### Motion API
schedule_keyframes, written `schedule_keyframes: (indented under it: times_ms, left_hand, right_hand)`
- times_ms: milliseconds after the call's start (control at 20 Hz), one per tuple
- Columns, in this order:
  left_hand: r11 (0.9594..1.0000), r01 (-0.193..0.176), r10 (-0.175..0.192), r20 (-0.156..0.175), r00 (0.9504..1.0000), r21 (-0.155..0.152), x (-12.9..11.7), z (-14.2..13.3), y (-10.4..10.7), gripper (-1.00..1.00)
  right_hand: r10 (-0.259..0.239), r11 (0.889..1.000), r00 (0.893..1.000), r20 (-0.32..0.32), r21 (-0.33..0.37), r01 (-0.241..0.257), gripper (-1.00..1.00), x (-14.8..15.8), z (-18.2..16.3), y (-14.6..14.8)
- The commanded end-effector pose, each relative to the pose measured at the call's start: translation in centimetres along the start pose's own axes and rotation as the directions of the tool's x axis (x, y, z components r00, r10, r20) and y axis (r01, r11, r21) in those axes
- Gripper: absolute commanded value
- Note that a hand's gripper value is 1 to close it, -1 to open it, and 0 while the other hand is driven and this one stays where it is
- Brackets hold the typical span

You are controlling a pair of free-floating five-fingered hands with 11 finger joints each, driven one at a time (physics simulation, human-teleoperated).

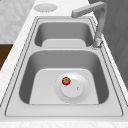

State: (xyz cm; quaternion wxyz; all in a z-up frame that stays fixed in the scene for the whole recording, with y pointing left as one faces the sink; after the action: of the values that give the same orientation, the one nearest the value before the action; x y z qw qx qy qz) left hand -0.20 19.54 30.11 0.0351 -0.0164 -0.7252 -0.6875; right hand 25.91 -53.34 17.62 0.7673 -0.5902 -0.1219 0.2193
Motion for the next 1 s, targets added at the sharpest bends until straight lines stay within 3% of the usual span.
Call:
schedule_keyframes:
  times_ms: [0, 250, 650, 950]
  left_hand:
    - [1.0, 0.0, 0.0, 0.0, 1.0, 0.0, 0.0, 0.0, 0.0, 0.0]
    - [1.0, 0.0, 0.0, 0.0, 1.0, 0.0, 0.0, 0.0, 0.0, 0.0]
    - [1.0, 0.0, 0.0, 0.0, 1.0, 0.0, 0.0, 0.0, 0.0, 0.0]
    - [1.0, 0.0, 0.0, 0.0, 1.0, 0.0, 0.0, 0.0, 0.0, 0.0]
  right_hand:
    - [0.064, 0.997, 0.997, 0.04, 0.048, -0.065, -1.0, 0.4, -0.6, 1.3]
    - [0.104, 0.993, 0.993, 0.047, 0.052, -0.106, -1.0, 2.9, -2.9, 3.2]
    - [0.119, 0.989, 0.991, 0.058, 0.084, -0.124, -1.0, 5.7, -6.6, 4.9]
    - [0.207, 0.954, 0.971, 0.115, 0.196, -0.227, -1.0, 6.2, -8.7, 4.9]
